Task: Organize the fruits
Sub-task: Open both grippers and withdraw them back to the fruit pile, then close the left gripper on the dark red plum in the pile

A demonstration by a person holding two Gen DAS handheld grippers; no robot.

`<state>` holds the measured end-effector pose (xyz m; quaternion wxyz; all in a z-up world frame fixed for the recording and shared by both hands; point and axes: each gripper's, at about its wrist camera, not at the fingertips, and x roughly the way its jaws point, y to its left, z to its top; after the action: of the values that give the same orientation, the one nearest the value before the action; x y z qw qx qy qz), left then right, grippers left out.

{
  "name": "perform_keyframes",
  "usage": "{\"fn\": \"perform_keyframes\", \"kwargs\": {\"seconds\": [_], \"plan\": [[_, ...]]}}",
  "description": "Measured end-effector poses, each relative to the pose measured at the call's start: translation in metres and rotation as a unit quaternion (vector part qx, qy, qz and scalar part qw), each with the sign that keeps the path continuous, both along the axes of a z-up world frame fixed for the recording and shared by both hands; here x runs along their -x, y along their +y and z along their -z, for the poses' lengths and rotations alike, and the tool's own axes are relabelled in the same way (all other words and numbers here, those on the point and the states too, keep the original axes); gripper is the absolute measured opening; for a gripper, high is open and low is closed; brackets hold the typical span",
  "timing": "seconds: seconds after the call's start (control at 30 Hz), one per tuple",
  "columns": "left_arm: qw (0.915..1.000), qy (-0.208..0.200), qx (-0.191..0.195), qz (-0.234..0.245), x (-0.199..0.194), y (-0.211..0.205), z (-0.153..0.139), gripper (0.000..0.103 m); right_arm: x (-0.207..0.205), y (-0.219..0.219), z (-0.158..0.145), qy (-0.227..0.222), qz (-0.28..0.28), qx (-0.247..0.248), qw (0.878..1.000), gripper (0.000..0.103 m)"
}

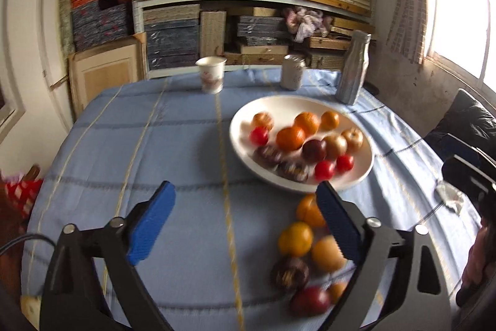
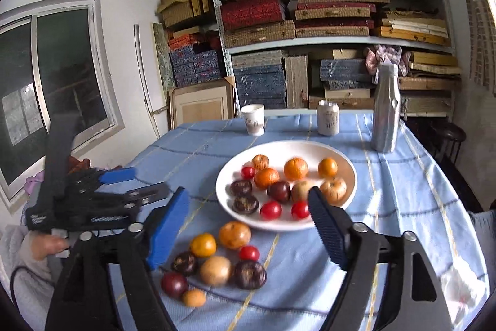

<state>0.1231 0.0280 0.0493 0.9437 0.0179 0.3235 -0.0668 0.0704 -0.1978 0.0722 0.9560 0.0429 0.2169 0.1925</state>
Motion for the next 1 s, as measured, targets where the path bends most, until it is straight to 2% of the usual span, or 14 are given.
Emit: {"fn": "perform_keyframes", "kwargs": {"seconds": [0.13, 0.33, 0.53, 1.0], "plan": [[0.9998, 0.011, 0.009, -0.016, 0.02, 0.013, 0.024, 0.094, 0.003, -0.004, 0.023, 0.014, 0.014, -0.002, 1.0, 0.094], [0.9995, 0.018, 0.01, -0.024, 0.029, 0.015, 0.049, 0.095, -0.006, -0.013, 0.052, 0.058, 0.035, 0.004, 0.998, 0.094], [0.9987, 0.051, 0.0, -0.01, 0.017, 0.009, 0.064, 0.095, -0.008, -0.019, 0.054, 0.061, 0.052, -0.005, 0.997, 0.097], [0.9964, 0.079, -0.001, 0.03, 0.006, -0.011, 0.07, 0.095, -0.014, -0.026, 0.058, 0.083, 0.063, -0.015, 0.994, 0.097]]}}
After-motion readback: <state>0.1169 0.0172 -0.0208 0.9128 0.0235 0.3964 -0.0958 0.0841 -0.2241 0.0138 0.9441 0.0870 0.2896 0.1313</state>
